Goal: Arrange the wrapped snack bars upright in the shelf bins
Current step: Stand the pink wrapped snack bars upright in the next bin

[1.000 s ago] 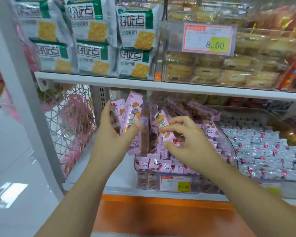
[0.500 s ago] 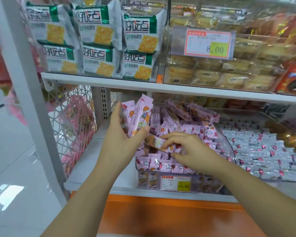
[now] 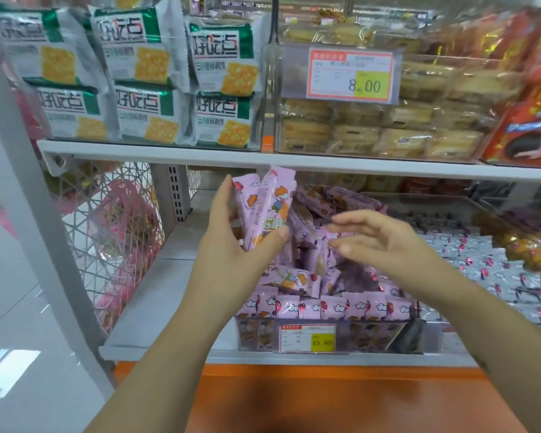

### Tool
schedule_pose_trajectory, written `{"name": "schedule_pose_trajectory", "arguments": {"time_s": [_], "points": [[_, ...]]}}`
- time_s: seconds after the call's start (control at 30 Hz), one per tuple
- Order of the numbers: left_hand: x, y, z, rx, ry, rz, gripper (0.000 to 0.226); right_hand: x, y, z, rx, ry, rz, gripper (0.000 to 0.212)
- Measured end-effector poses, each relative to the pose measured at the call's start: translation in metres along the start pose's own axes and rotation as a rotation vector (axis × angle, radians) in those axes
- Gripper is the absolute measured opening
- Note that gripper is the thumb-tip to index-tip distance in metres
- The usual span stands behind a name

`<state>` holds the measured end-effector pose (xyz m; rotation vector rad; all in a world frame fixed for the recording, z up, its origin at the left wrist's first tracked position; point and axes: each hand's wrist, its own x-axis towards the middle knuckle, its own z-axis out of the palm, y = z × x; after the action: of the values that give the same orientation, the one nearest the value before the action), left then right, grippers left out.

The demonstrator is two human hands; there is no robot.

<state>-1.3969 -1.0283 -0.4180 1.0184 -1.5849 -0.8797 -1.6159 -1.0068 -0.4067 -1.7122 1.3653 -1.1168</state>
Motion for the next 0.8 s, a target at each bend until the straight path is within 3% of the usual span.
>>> {"name": "schedule_pose_trajectory", "arguments": {"time_s": [0.13, 0.17, 0.37, 0.47, 0.63, 0.73, 0.8], "points": [[-0.004, 0.013, 0.03, 0.015, -0.164, 0.044, 0.089, -0.015, -0.004, -0.017, 0.321, -0.089, 0.058, 0.078], [-0.006, 0.016, 0.039, 0.034, -0.217, 0.054, 0.09, -0.019, -0.004, -0.018, 0.389, -0.112, 0.069, 0.081], [-0.003, 0.028, 0.088, 0.073, -0.48, 0.09, 0.087, -0.041, -0.003, -0.033, 0.505, 0.056, 0.067, 0.005], [0.006, 0.033, 0.106, 0.102, -0.54, 0.1, 0.086, -0.048, 0.004, -0.047, 0.526, 0.149, 0.081, 0.004], [0.026, 0.036, 0.123, 0.112, -0.714, 0.108, 0.081, -0.049, 0.016, -0.066, 0.408, 0.234, 0.039, 0.044], [0.048, 0.035, 0.118, 0.078, -0.801, -0.062, 0.067, -0.047, 0.022, -0.08, 0.27, 0.376, 0.002, 0.053], [0.067, 0.028, 0.109, 0.145, -0.911, -0.234, 0.08, -0.046, 0.023, -0.093, 0.212, 0.455, -0.007, 0.054]]}}
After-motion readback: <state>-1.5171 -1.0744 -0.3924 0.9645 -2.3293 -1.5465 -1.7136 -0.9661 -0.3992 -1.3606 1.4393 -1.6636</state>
